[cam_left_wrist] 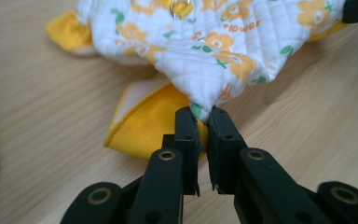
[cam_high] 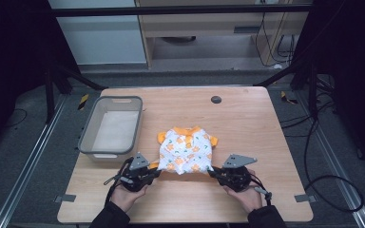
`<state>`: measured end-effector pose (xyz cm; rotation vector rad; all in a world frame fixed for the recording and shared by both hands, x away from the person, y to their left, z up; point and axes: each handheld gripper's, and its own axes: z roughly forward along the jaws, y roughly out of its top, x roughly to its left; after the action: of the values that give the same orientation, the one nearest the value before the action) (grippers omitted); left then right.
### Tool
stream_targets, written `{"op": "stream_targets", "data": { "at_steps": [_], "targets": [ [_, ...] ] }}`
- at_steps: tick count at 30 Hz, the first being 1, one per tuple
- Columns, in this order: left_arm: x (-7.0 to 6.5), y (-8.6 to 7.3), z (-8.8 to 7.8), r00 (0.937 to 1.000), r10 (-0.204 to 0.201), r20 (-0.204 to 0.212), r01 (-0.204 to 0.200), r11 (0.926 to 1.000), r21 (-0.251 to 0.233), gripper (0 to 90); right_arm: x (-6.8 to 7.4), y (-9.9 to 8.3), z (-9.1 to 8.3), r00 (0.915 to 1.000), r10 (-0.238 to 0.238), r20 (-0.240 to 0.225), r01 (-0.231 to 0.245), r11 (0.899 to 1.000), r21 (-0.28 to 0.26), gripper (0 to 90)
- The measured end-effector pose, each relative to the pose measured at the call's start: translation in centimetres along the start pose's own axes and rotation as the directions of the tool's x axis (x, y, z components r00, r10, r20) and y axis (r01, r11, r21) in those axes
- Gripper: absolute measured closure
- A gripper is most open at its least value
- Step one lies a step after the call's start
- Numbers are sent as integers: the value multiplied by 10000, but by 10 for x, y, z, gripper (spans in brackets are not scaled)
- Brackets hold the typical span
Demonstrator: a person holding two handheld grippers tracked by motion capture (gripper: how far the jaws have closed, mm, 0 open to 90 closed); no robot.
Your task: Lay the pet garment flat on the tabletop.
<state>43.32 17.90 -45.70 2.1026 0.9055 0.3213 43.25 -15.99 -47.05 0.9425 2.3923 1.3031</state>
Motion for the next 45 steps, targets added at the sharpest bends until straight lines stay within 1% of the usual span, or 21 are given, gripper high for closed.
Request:
{"op": "stream_targets", "data": {
  "at_steps": [5, 7, 9, 10, 12, 13, 14, 15, 17, 18, 19, 22, 23, 24, 26, 27, 30, 31, 33, 41, 45],
  "targets": [
    [-4, 14, -16, 9995, -14, 304, 29, 9987, -500, 831, -3, 11, -19, 9990, 356, -277, -371, 9978, -544, 812],
    [-2, 28, -17, 9994, -161, 307, 181, 9977, -656, 831, -11, 22, -25, 9969, 713, -347, -736, 9948, -710, 812],
    [0, 33, -15, 9991, -330, 276, 348, 9971, -677, 830, -15, 26, -25, 9960, 827, -334, -850, 9936, -749, 811],
    [8, 42, -5, 9972, -728, 195, 738, 9956, -572, 828, -27, 33, -20, 9919, 1254, -191, -1264, 9900, -619, 807],
    [12, 45, 2, 9963, -856, 11, 856, 9951, -505, 825, -37, 37, -11, 9864, 1642, 85, -1635, 9852, -506, 800],
    [18, 49, 12, 9950, -964, -264, 954, 9948, -368, 825, -37, 37, -11, 9864, 1642, 85, -1635, 9852, -506, 800],
    [26, 52, 27, 9901, -1299, -538, 1283, 9912, -324, 815, -51, 40, 4, 9783, 2009, 512, -1993, 9793, -344, 783],
    [31, 53, 35, 9867, -1490, -651, 1476, 9887, -260, 810, -54, 39, 9, 9737, 2177, 671, -2160, 9759, -314, 774],
    [40, 51, 50, 9787, -1847, -893, 1836, 9828, -200, 780, -64, 36, 24, 9659, 2243, 1297, -2241, 9744, -159, 738],
    [40, 51, 50, 9787, -1847, -893, 1836, 9828, -200, 756, -68, 34, 31, 9621, 2202, 1607, -2210, 9752, -129, 714],
    [46, 49, 62, 9747, -1974, -1051, 1962, 9803, -216, 719, -71, 31, 38, 9584, 2146, 1881, -2187, 9758, 11, 701],
    [48, 46, 67, 9754, -1842, -1209, 1826, 9829, -244, 567, -76, 24, 49, 9490, 2019, 2419, -2083, 9781, 9, 657],
    [48, 46, 67, 9754, -1842, -1209, 1826, 9829, -244, 520, -76, 24, 49, 9490, 2019, 2419, -2083, 9781, 9, 657],
    [46, 43, 62, 9804, -1554, -1211, 1515, 9876, -407, 471, -75, 23, 47, 9492, 2024, 2411, -2036, 9788, -204, 614],
    [43, 39, 52, 9841, -1215, -1294, 1152, 9918, -545, 430, -73, 23, 40, 9555, 1839, 2307, -1787, 9829, -435, 565],
    [43, 39, 52, 9841, -1215, -1294, 1152, 9918, -545, 406, -73, 23, 40, 9555, 1839, 2307, -1787, 9829, -435, 565],
    [41, 31, 39, 9861, -789, -1460, 723, 9961, -499, 381, -70, 24, 24, 9639, 1588, 2137, -1455, 9864, -767, 516],
    [41, 26, 36, 9865, -757, -1450, 700, 9966, -436, 371, -71, 24, 14, 9693, 1396, 2025, -1239, 9883, -887, 494],
    [42, 23, 36, 9860, -719, -1506, 681, 9972, -305, 367, -72, 21, 9, 9731, 1231, 1945, -1076, 9903, -882, 472],
    [44, 10, 57, 9842, -396, -1724, 503, 9970, 582, 420, -80, -1, 27, 9771, 978, 1890, -1035, 9944, 205, 440],
    [42, 11, 62, 9842, -462, -1708, 534, 9979, 377, 555, -81, -2, 36, 9815, 818, 1731, -874, 9959, 249, 530]
  ]
}}
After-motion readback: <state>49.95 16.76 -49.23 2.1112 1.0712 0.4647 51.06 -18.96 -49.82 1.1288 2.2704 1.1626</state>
